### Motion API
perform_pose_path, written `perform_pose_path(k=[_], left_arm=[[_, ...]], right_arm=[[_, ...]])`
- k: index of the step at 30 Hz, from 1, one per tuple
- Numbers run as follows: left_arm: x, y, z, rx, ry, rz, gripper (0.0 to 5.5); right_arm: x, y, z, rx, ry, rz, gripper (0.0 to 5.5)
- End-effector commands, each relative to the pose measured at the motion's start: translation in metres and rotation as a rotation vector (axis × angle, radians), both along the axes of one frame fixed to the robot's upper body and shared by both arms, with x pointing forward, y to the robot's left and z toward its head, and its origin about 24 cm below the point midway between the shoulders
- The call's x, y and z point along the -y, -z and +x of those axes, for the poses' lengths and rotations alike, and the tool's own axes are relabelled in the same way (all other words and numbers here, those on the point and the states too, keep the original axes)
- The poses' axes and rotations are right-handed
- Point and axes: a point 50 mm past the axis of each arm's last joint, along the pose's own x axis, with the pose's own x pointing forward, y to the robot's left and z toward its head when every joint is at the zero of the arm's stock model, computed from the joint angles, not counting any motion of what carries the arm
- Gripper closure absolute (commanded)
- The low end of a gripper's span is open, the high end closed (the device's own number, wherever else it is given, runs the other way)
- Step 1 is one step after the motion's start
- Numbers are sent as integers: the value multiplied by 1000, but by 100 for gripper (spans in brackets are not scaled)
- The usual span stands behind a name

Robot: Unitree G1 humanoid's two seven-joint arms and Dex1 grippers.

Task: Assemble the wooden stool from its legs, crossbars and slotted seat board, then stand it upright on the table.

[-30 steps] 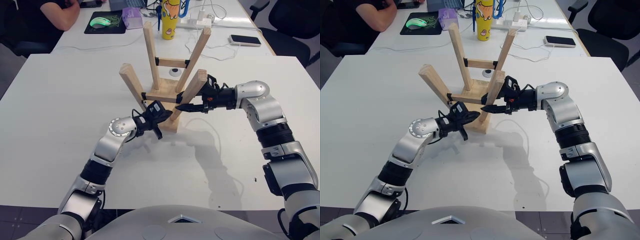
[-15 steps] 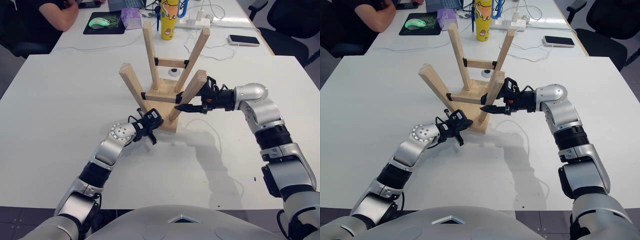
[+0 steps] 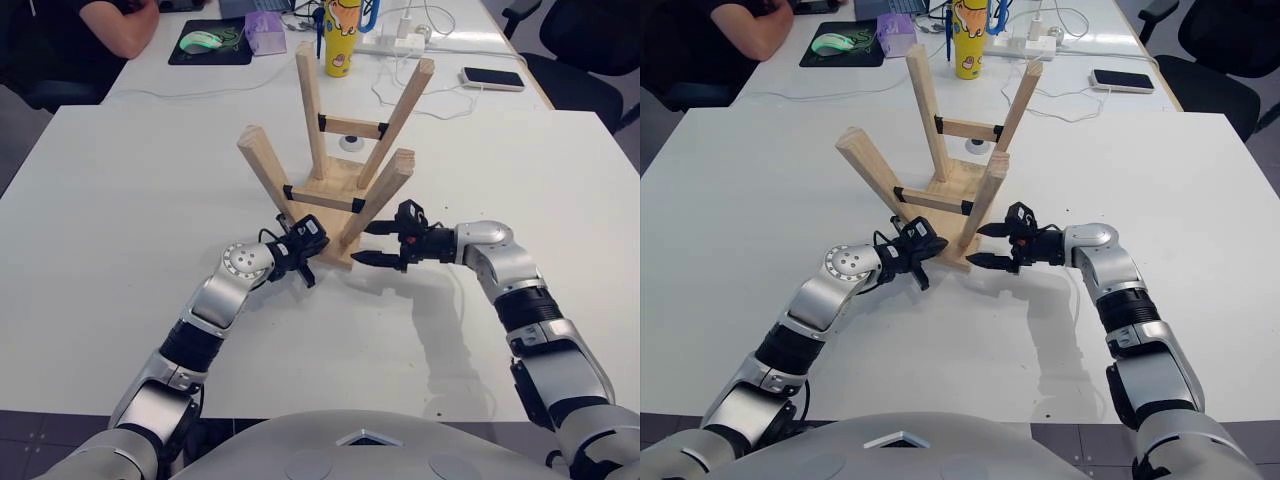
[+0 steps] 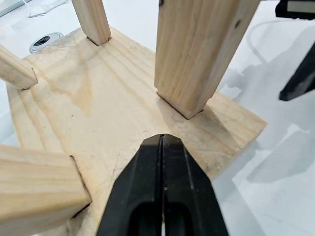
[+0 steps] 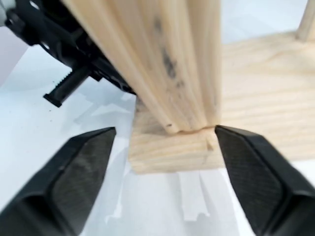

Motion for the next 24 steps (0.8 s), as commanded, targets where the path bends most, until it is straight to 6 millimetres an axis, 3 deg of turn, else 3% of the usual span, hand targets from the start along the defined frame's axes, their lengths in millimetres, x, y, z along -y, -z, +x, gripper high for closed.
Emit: perform_pose_path(k=[1, 3, 5, 9, 12, 16, 20, 24], left_arm=[[-10, 31, -12, -140, -41, 98, 550], [-11, 33, -14, -151, -58, 100, 550], [-14, 35, -16, -161, -86, 101, 550], [-21, 39, -20, -181, -126, 86, 550], [-24, 39, -20, -184, -138, 75, 550], [-25, 40, -19, -191, -133, 64, 550], [-22, 41, -18, -196, -119, 60, 550], [-20, 43, -18, -204, -113, 59, 550]], right_arm=[[57, 3, -26, -32, 90, -125, 154], [83, -10, -35, -46, 158, -110, 154], [94, -46, -30, -27, 231, 63, 183], [69, -135, -29, 29, 151, 534, 248], [42, -180, -38, 48, 26, 783, 296], [6, -193, -42, 52, -24, 879, 360], [-6, -201, -38, 51, 37, 1010, 413], [-19, -207, -31, 80, 95, 1035, 472]])
